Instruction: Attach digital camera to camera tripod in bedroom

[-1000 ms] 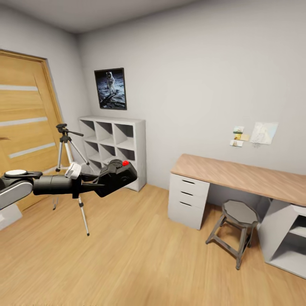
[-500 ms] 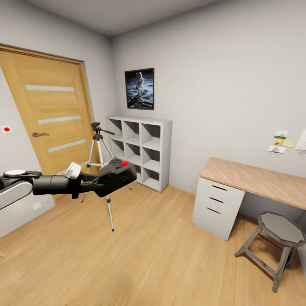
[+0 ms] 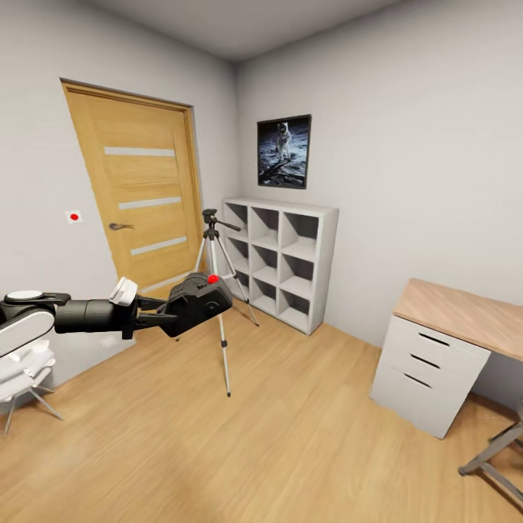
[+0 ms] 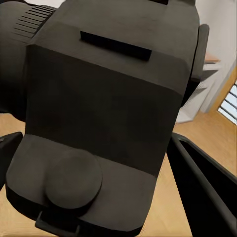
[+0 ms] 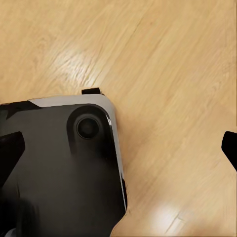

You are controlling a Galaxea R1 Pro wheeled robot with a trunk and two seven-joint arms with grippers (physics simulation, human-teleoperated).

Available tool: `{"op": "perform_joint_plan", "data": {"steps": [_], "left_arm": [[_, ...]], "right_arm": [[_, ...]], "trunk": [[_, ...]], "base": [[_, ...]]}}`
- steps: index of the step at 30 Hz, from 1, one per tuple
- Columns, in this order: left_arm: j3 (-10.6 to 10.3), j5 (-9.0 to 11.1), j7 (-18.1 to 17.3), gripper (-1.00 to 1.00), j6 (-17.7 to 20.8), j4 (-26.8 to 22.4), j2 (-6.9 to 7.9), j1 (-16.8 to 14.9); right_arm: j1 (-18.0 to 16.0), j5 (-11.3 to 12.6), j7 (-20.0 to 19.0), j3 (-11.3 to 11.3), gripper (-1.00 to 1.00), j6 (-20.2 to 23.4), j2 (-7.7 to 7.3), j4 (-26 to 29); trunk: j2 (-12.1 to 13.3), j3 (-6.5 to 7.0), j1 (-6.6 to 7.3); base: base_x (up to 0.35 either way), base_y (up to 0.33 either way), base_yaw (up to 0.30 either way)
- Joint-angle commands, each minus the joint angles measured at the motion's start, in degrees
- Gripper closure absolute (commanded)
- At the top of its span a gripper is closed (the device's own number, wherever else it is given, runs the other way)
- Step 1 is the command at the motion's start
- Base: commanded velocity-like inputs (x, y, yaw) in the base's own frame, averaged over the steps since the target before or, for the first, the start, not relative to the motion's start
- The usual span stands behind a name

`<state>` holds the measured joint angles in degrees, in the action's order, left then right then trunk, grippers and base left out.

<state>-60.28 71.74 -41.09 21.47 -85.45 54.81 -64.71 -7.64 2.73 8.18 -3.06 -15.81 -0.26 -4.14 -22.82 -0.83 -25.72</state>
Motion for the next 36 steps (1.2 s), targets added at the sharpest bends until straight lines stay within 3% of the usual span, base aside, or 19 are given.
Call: {"op": "perform_joint_plan", "data": {"steps": [1, 19, 36], "left_arm": [[-0.19, 0.68, -0.04, 1.0, 0.41, 0.02, 0.03, -0.15], [-0.19, 0.68, 0.0, 1.0, 0.56, 0.02, 0.03, -0.15], [-0.19, 0.68, 0.03, 1.0, 0.52, 0.05, 0.03, -0.15]], "right_arm": [[-0.1, 0.27, -0.1, -0.28, -1.0, -0.53, -0.01, -0.25], [-0.1, 0.3, -0.01, -0.36, -1.0, -0.53, -0.01, -0.25], [-0.1, 0.28, -0.01, -0.34, -1.0, -0.53, -0.01, -0.25]], "trunk": [[-0.1, -0.09, -0.06], [-0.1, -0.09, -0.06], [-0.1, -0.09, -0.06]], "base": [[0.293, 0.179, 0.074], [0.326, 0.066, -0.003], [0.303, 0.164, -0.25]]}}
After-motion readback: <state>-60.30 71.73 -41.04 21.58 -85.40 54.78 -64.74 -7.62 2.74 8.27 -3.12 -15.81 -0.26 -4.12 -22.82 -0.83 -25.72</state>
